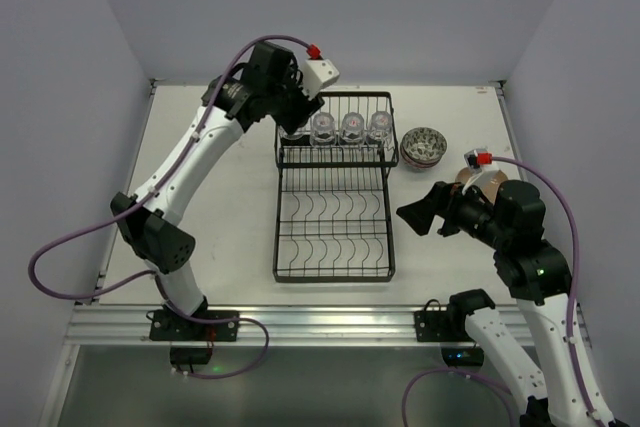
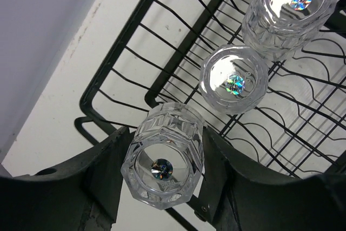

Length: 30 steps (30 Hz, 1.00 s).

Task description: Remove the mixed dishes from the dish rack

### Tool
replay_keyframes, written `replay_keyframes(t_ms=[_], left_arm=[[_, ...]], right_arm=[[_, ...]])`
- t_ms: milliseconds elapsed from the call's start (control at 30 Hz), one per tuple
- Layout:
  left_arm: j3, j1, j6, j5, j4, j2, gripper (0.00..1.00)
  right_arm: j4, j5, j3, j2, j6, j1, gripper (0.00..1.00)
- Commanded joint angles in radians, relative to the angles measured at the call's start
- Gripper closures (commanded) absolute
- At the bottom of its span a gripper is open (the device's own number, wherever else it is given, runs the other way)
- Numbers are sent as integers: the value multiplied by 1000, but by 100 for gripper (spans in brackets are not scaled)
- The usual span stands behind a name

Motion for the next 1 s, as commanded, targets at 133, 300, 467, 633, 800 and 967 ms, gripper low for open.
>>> replay_keyframes(t_ms=[133,300,467,633,800,967], left_arm=[[8,-2,-19,-43,157,-161,98],[2,-2,-102,-17,222,-247,100],[-108,-2,-286,181,389,-425,100],[-589,-4,-698,526,920,-706,100],[-1016,-19,-1132,545,1510,-888,100],[-1226,-92,-1265,390,1742,-957,100]], right_arm=[[35,-34,-1,2,-5,4,6],[58,-41,5,-3,18,4,6],[209,-200,-2,-14,108,4,6],[612,-504,-67,14,447,6,7],[995,-543,-74,52,691,49,7],[967,-416,-34,81,679,150,13]])
